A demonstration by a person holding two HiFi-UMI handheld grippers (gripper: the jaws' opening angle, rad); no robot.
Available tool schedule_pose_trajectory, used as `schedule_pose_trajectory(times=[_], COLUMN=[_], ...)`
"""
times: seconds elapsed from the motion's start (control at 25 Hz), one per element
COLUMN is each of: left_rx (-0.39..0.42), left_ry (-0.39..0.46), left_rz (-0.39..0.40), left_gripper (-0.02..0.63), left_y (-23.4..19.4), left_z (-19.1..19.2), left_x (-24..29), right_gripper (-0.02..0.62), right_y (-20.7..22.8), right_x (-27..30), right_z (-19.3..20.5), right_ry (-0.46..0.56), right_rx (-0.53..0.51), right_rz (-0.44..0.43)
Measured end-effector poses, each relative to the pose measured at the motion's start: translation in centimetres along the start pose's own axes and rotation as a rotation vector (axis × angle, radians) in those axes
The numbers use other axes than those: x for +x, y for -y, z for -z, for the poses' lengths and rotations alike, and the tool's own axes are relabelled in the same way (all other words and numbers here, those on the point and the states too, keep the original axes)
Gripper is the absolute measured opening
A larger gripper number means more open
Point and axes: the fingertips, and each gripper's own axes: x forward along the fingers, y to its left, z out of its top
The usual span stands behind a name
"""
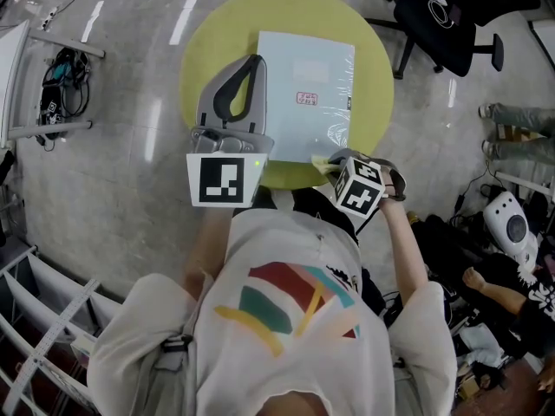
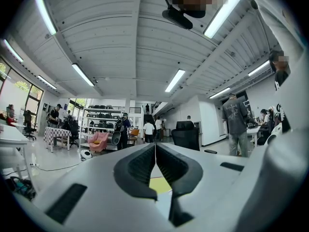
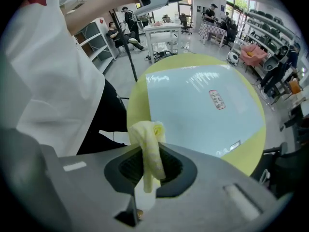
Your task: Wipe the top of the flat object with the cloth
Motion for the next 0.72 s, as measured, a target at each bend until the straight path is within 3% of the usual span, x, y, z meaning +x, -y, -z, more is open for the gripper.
schedule_pose_trajectory(times=[0.32,0.52,0.72], left_rx=[0.004,0.005,-0.001], left_ry=[0.008,-0.005,-0.036], left_rz=[-0.019,-0.039,-0.087], left_gripper=[0.017,0.017,0.017], left_y=[-0.5,-0.7,-2.1], left_z=[0.0,0.3,1.2], left_x=[-0.4,-0.7,-1.3], right_gripper=[0.026,0.026,0.026], right_y=[9.8,18.0,23.7], right_x=[-7.9,-11.4,-10.5], right_z=[-4.0,-7.4,-10.7], right_ry=[0.128,0.121,0.098], right_rx=[-0.039,-0.133,-0.207], right_rz=[0.252,0.442,0.498])
